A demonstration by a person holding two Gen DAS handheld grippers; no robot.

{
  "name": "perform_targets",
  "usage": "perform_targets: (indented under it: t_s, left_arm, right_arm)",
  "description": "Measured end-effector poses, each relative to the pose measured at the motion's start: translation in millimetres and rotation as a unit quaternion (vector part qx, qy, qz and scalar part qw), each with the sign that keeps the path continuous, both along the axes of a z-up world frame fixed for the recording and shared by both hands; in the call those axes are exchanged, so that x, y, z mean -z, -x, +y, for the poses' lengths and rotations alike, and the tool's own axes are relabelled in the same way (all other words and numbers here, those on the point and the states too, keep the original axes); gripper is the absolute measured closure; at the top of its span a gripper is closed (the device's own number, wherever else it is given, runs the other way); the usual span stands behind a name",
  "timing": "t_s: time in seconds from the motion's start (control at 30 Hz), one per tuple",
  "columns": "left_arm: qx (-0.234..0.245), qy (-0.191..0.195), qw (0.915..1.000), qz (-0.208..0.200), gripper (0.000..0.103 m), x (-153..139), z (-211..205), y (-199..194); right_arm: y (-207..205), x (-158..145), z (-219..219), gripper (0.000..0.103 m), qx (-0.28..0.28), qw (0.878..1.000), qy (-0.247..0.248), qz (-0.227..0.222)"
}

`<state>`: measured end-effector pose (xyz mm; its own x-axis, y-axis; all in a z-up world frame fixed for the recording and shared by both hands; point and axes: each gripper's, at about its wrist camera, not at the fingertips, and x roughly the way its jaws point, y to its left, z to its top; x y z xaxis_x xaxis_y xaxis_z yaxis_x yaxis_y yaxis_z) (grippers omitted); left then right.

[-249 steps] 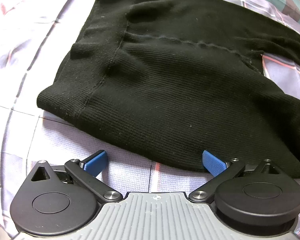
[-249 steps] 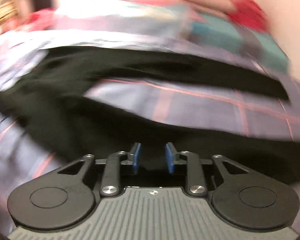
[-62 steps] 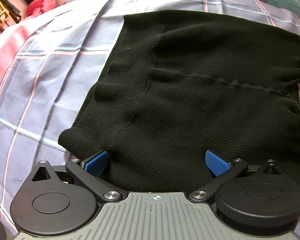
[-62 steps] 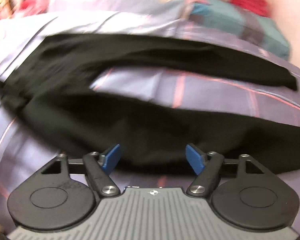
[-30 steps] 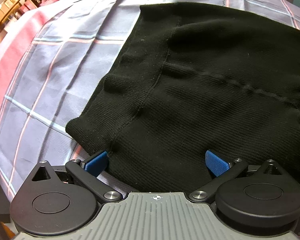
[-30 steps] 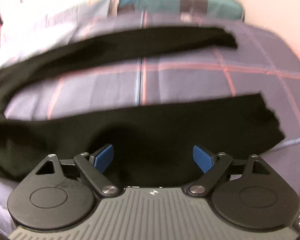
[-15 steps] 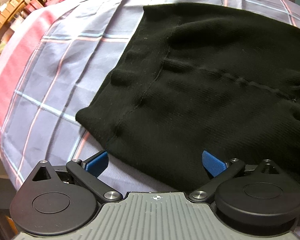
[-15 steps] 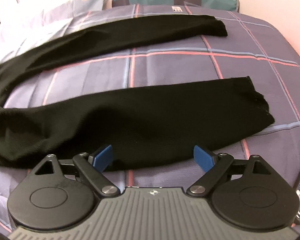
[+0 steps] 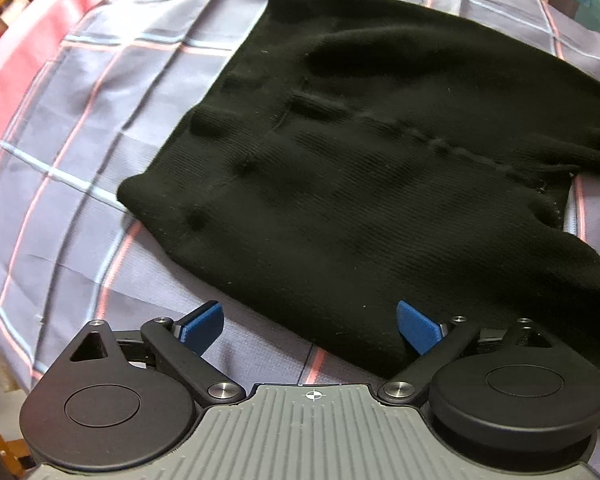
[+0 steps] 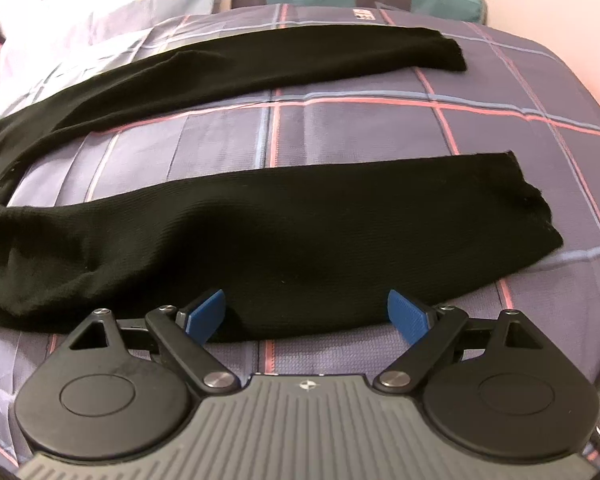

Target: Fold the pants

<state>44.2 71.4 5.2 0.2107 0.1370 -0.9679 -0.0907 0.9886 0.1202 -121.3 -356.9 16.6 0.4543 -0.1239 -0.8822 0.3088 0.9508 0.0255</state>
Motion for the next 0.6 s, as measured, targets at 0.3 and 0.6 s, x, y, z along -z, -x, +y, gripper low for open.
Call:
perform_targets:
  t_s: [0.3,0.6]
  left_arm:
    - [-0.008,0.008,0.9999,0.005,0.0,11,11,-4]
    - [-0.039,0.032,0.9987,-0.008,0.0,11,42,11]
  right_arm:
    - [-36,-34,108,0.051,-0.214,0.972,-0.058,-0.079]
    - [-59,-10,227,0.039,-0.495,0.863,-0.088,0.055]
